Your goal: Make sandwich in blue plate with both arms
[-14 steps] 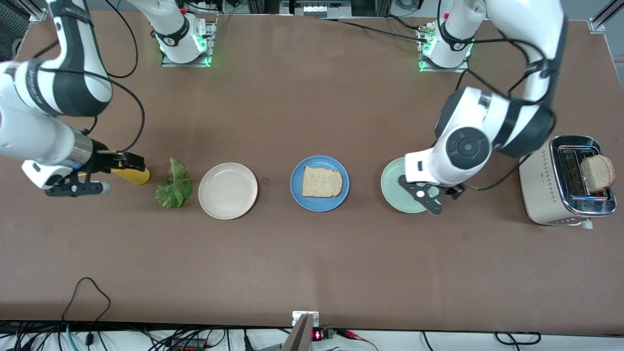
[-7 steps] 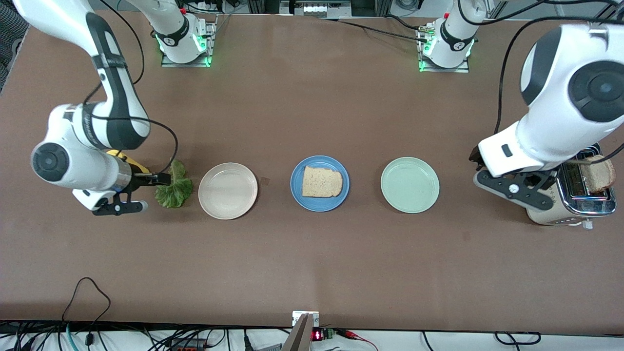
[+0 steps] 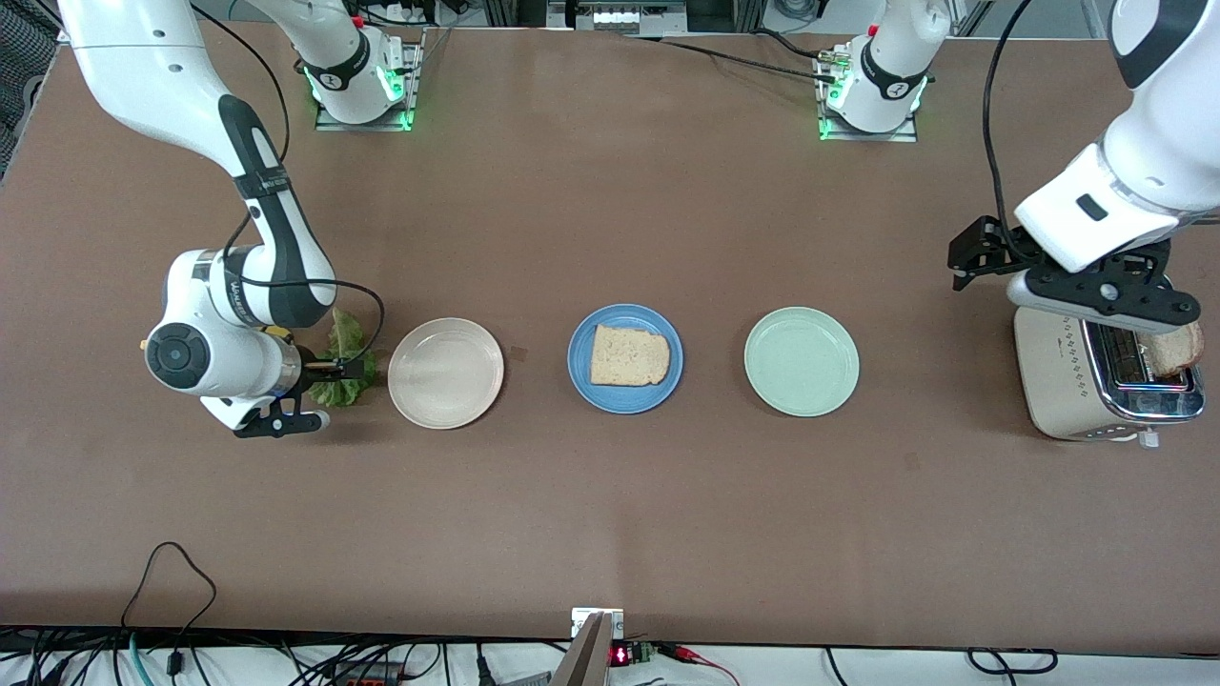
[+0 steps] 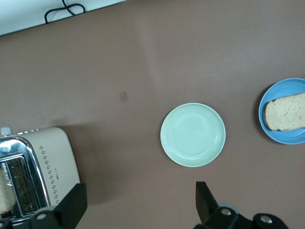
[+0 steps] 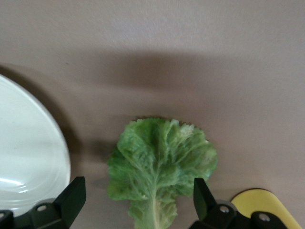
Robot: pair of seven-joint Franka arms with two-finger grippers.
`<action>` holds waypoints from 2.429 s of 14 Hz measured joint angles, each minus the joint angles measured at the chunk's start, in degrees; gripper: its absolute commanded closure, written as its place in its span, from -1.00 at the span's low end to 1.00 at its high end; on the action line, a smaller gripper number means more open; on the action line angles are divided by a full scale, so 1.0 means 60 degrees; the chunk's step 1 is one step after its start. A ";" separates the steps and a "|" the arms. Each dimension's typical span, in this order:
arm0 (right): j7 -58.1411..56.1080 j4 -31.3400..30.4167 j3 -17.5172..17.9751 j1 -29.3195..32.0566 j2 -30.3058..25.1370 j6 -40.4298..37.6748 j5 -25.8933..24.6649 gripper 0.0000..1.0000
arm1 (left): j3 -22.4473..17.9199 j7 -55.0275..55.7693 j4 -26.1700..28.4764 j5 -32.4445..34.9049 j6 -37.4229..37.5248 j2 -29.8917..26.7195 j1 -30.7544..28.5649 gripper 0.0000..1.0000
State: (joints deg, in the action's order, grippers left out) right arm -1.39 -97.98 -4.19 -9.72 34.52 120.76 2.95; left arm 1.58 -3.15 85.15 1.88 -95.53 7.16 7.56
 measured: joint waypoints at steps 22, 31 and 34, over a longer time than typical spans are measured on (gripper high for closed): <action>0.0000 -0.0244 -0.0053 -0.0021 0.0587 0.0695 0.0000 0.11 | 0.0013 -0.0279 0.1234 -0.0084 0.1243 -0.1346 -0.0720 -1.00; 0.0000 -0.0214 -0.0073 -0.0021 0.0575 0.0703 -0.0007 0.73 | 0.0010 -0.0280 0.1234 -0.0084 0.1257 -0.1304 -0.0732 -1.00; 0.0000 -0.0185 -0.0053 -0.0029 0.0549 0.0693 -0.0005 0.89 | 0.0007 -0.0280 0.1234 -0.0084 0.1257 -0.1256 -0.0739 -1.00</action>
State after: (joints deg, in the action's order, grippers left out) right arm -1.39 -99.09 -4.50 -9.90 37.81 124.92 2.92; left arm 1.62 -4.83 92.55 1.38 -87.98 -0.37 3.13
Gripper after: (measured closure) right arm 0.868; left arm 0.000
